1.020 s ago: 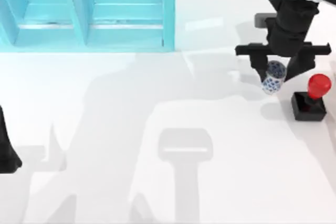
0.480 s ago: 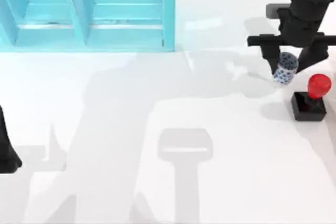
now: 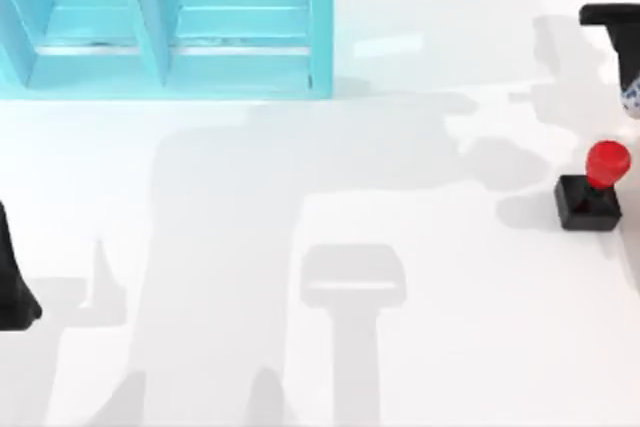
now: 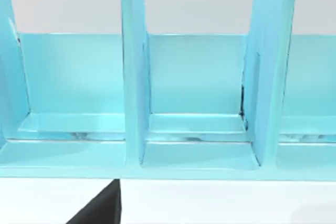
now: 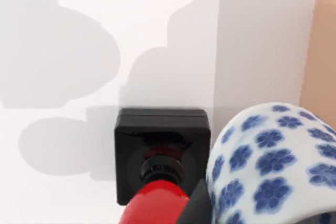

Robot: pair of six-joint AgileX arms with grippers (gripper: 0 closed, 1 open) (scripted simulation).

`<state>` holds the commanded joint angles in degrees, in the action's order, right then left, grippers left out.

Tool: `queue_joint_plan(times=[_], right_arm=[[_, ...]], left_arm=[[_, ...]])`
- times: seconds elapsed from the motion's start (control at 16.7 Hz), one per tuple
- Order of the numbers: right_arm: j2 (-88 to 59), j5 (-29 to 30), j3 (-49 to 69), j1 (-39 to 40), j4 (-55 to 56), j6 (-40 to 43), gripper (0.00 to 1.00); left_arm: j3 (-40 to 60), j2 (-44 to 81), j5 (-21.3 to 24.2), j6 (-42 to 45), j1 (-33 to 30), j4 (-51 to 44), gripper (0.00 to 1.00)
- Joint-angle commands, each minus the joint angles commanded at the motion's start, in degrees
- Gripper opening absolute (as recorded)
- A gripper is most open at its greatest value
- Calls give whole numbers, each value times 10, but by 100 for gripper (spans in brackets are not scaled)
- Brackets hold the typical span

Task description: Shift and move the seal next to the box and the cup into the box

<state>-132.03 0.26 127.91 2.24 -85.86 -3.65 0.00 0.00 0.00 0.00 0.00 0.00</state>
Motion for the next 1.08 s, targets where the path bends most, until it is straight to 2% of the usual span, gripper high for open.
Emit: queue_joint_plan(times=[0.3,0.48,1.08], right_arm=[[5,1,-9,-2,5,4,0],[55,1,-65,-38,25,43,0],[356,-1,-506,-281,137,289,0]], left_arm=[[0,0,0,0,0,0,100],[0,0,0,0,0,0,100],[0,0,0,0,0,0,100]])
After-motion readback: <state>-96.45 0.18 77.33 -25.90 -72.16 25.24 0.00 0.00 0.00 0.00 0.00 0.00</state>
